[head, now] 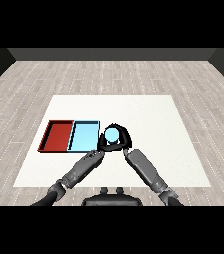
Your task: Pick the blue can and put it in the blue box
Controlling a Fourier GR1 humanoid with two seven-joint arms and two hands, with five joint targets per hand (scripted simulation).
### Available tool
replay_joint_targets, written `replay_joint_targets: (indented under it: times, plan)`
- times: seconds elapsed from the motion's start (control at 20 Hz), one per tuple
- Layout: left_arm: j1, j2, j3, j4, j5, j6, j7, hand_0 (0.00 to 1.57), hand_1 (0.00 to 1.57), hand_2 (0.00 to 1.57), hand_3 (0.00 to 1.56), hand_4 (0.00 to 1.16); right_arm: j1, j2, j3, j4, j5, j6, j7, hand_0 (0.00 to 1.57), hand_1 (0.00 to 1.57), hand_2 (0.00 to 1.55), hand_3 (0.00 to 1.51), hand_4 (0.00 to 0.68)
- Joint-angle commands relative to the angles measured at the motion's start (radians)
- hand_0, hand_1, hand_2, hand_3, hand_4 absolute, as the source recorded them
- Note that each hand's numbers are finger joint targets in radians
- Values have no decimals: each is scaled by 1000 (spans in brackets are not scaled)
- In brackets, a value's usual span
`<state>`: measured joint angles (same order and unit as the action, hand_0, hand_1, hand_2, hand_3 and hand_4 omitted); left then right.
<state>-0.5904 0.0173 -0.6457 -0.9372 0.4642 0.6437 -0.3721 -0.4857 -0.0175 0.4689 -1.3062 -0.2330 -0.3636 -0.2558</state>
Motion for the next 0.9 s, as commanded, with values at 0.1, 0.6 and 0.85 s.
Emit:
replay_joint_targets:
  times: [0.1, 0.6, 0.85]
  plan:
    - [-10, -17, 38, -13, -32, 6, 20, 1571, 1571, 1559, 1466, 1138, -23, 17, 0, 32, 58, -10, 34, 0, 0, 0, 0, 0]
    - [29, -11, 65, -44, -75, -20, 31, 1571, 1571, 1571, 1490, 1146, 91, 5, 6, -67, 117, -10, 56, 0, 0, 0, 0, 0]
    - [32, -17, 78, -14, -28, -26, -7, 1571, 1571, 1571, 1494, 1145, -2, 16, -143, -43, 13, 14, 50, 0, 0, 0, 0, 0]
